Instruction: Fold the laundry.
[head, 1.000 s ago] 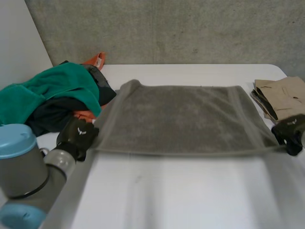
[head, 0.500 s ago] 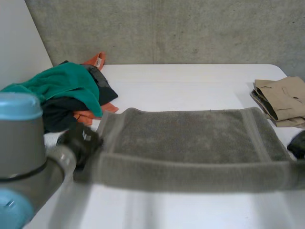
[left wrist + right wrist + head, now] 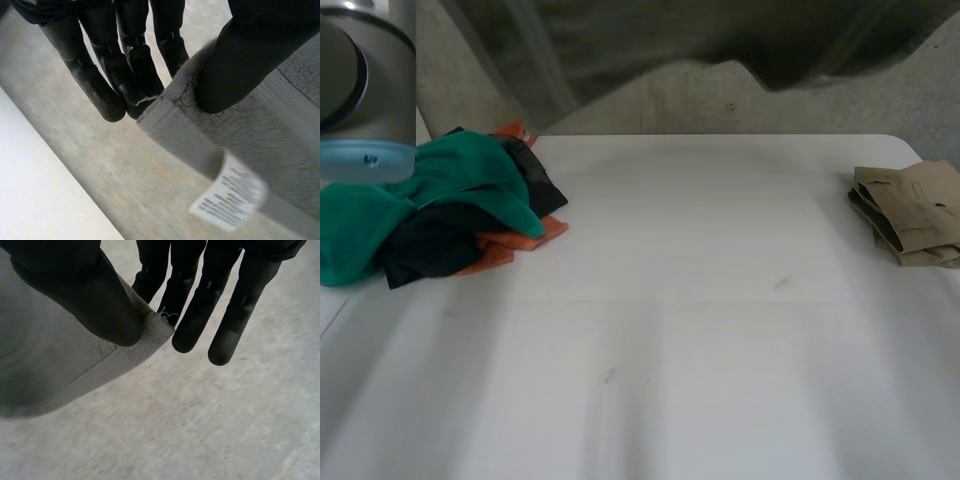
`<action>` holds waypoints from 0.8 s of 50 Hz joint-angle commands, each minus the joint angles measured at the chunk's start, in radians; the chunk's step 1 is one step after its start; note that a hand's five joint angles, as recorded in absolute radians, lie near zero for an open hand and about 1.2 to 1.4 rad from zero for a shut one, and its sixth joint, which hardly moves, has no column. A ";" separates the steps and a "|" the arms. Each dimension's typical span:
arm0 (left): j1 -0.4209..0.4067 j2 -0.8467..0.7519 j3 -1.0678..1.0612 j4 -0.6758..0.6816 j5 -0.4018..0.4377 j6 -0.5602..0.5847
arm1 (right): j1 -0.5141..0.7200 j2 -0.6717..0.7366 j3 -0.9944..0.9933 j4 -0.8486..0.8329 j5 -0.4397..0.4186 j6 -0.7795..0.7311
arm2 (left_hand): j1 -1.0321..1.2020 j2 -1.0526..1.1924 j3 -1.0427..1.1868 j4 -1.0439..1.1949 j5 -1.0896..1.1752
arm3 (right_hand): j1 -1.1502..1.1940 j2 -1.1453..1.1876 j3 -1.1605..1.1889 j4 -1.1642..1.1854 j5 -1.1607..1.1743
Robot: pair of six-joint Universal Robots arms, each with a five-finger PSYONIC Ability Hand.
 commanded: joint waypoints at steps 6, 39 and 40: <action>0.008 0.019 -0.404 0.026 0.054 -0.024 | 0.032 0.123 0.133 0.196 -0.041 -0.127 | 0.219 0.197 0.206 0.199 0.240 | 0.266 0.224 0.202 0.196 0.190; -0.059 0.225 -0.888 -0.583 0.126 0.231 | -0.236 0.066 0.511 0.582 -0.156 -0.624 | 0.219 0.197 0.206 0.199 0.240 | 0.266 0.224 0.202 0.196 0.190; -0.061 0.200 -0.860 -0.566 0.114 0.231 | -0.224 0.077 0.498 0.563 -0.153 -0.604 | 0.219 0.197 0.206 0.199 0.240 | 0.266 0.224 0.202 0.196 0.190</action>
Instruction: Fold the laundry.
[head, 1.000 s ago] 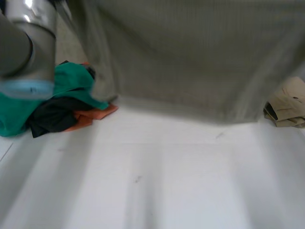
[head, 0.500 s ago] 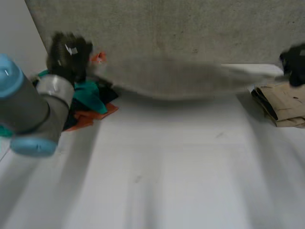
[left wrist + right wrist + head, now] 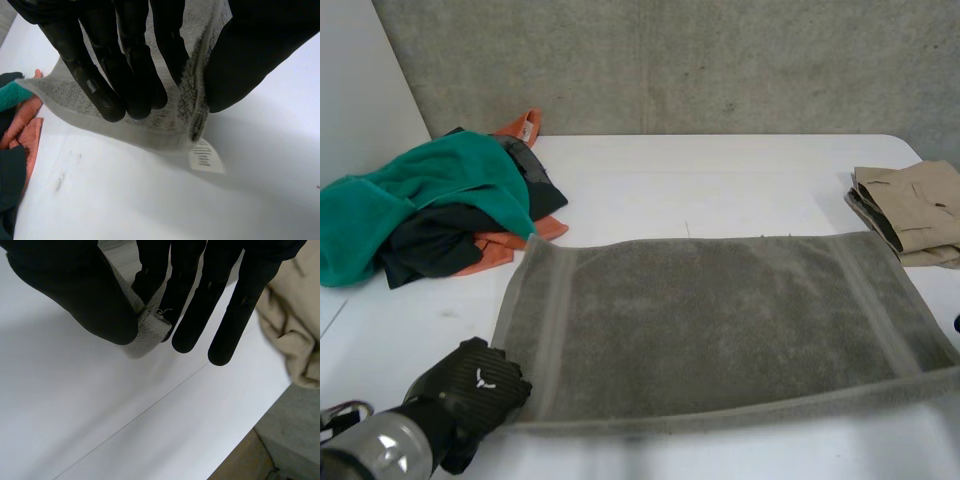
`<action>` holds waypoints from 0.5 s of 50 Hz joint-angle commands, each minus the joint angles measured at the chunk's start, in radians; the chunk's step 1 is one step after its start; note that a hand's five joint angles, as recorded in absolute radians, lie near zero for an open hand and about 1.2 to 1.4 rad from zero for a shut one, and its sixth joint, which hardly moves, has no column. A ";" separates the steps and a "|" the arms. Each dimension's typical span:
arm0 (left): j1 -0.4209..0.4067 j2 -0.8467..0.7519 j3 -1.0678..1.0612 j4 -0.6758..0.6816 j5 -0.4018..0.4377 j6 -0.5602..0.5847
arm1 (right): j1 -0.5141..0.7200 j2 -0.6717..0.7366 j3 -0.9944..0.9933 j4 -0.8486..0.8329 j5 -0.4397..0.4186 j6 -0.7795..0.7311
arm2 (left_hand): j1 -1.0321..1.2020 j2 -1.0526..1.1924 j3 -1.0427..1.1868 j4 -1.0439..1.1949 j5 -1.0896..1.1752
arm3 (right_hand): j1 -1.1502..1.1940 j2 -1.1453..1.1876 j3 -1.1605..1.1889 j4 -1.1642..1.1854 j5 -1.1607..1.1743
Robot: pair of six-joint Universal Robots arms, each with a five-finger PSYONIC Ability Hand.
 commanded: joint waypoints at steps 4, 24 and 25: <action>-0.030 -0.332 0.337 0.186 -0.127 -0.009 | 0.125 0.129 -0.139 -0.234 0.026 0.271 | 0.219 0.197 0.205 0.199 0.240 | 0.266 0.224 0.202 0.196 0.190; -0.067 -0.809 1.000 0.308 -0.227 -0.003 | 0.290 0.425 -0.407 -0.669 0.132 0.400 | 0.219 0.197 0.205 0.199 0.240 | 0.266 0.224 0.202 0.196 0.190; -0.071 -0.833 1.029 0.309 -0.224 -0.002 | 0.301 0.454 -0.432 -0.679 0.138 0.403 | 0.219 0.197 0.205 0.199 0.240 | 0.266 0.224 0.202 0.196 0.190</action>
